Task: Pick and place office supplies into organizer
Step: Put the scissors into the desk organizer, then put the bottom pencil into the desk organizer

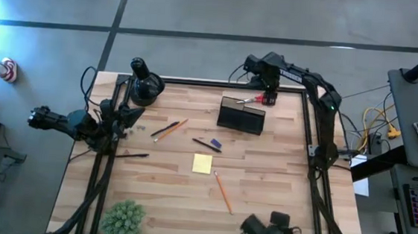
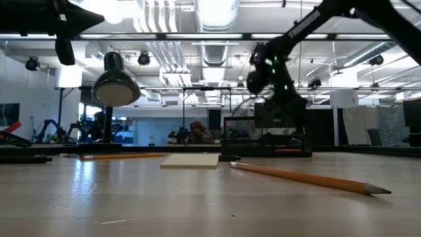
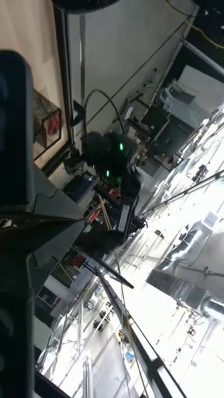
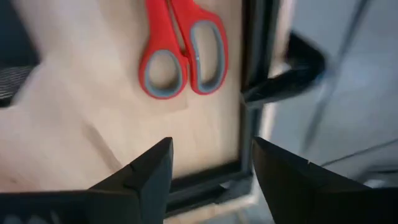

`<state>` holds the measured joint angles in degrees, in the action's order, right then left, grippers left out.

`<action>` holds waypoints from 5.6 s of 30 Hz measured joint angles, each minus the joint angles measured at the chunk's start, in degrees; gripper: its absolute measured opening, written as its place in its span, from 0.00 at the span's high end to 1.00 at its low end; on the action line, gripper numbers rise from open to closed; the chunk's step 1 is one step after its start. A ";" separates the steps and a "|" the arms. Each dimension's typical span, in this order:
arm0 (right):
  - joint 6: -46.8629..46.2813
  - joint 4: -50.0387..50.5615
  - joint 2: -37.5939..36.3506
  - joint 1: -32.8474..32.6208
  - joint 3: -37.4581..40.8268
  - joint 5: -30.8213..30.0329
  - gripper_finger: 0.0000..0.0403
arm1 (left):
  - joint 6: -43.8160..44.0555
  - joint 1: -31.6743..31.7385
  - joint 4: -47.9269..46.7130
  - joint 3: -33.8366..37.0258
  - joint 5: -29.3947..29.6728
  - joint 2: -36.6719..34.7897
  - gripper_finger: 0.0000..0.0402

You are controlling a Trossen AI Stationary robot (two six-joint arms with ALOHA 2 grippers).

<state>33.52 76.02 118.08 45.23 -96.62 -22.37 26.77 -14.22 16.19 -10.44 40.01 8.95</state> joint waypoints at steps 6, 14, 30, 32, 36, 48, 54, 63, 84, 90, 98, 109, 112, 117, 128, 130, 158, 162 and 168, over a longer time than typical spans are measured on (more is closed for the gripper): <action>0.23 -1.79 1.86 4.30 -0.77 7.02 0.59 | -0.04 0.00 -0.06 0.00 0.23 0.00 1.00; 7.53 -3.55 2.00 3.17 3.12 7.36 0.58 | -2.10 0.00 -0.79 0.00 1.09 0.02 1.00; 13.38 -12.41 5.97 2.56 4.45 5.88 0.51 | -2.21 0.00 -5.25 0.00 1.07 0.09 1.00; 14.83 -14.22 5.92 2.63 5.50 5.82 0.50 | -2.21 0.00 -5.22 0.00 1.07 0.09 1.00; 16.65 -17.23 5.46 2.75 7.76 5.25 0.50 | -2.19 0.00 -5.21 0.00 1.09 0.04 1.00; 17.09 -17.50 5.72 4.57 9.28 9.58 0.61 | -1.99 0.00 -5.20 0.00 1.09 0.02 1.00; 15.08 -18.82 5.31 3.61 11.62 10.73 0.71 | -2.10 0.00 -5.18 0.00 1.29 0.02 1.00; 8.62 -18.92 5.13 2.80 11.54 9.60 0.84 | -2.12 0.00 -5.16 0.00 1.51 0.02 1.00; -5.53 -19.06 -9.07 -4.71 11.06 10.13 0.97 | -2.19 -0.01 -4.38 0.02 1.51 -0.24 1.00; -5.83 -18.61 -15.14 -6.89 10.97 4.16 0.97 | -2.24 0.00 -3.14 0.02 1.51 -0.67 1.00; 4.31 -17.37 -22.72 -15.55 10.93 -12.57 0.97 | -3.74 -0.01 -2.76 0.02 1.51 -2.23 1.00; 19.43 -13.78 -26.71 -28.77 10.82 -34.35 0.97 | -3.69 -0.02 -3.04 0.02 1.51 -3.06 1.00; 18.47 -11.08 -26.42 -32.56 10.82 -37.67 0.97 | -3.55 -0.02 -3.00 0.02 1.51 -3.13 1.00; 16.14 -7.90 -26.30 -37.51 11.01 -37.72 0.97 | -3.48 -0.01 -2.95 0.02 1.50 -3.09 1.00; 15.36 -7.62 -21.88 -36.50 13.24 -41.82 0.97 | -3.30 -0.01 -1.70 0.02 1.49 -3.15 1.00; 15.31 -7.48 -20.75 -36.07 13.31 -42.19 0.97 | -3.22 0.00 -1.67 0.02 1.49 -3.23 1.00; 18.75 -22.23 -6.64 -37.33 10.36 -40.41 0.93 | -3.13 0.00 -1.66 0.02 -0.45 -3.23 1.00; 15.89 -22.84 -6.58 -37.40 8.51 -35.85 0.81 | -3.06 -0.02 -1.64 0.02 -1.51 -3.26 1.00; 13.42 -22.21 -6.60 -37.51 7.69 -34.65 0.66 | -3.06 -0.02 -1.62 0.02 -1.51 -3.26 1.00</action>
<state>46.94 53.81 111.48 7.72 -88.92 -57.02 23.70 -14.24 14.57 -10.41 38.50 5.69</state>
